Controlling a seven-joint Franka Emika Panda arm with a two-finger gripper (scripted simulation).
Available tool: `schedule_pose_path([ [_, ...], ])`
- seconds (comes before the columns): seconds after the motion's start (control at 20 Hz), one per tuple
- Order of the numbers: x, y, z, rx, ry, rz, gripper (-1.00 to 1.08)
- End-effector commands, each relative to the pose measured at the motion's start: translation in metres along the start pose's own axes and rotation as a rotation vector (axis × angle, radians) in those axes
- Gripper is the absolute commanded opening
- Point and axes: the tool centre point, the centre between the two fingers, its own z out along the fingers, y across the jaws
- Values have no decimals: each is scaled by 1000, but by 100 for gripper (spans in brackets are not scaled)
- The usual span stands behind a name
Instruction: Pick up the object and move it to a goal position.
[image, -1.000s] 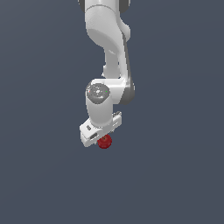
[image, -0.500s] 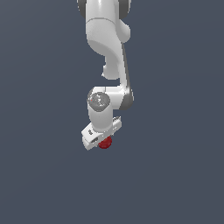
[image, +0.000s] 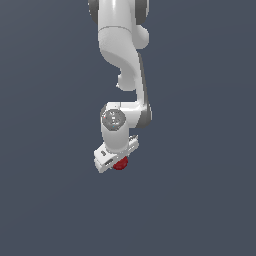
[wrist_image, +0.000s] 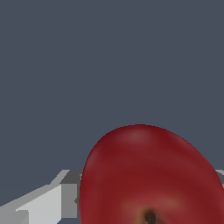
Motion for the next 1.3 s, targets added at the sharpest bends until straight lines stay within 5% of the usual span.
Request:
schedule_pose_path([
  [0.0,1,0,0,0,1,-1,-100],
  [0.7,-9,3,-15,0,0,0,-100],
  [1.25,-54,17,-88,0,0,0,-100],
])
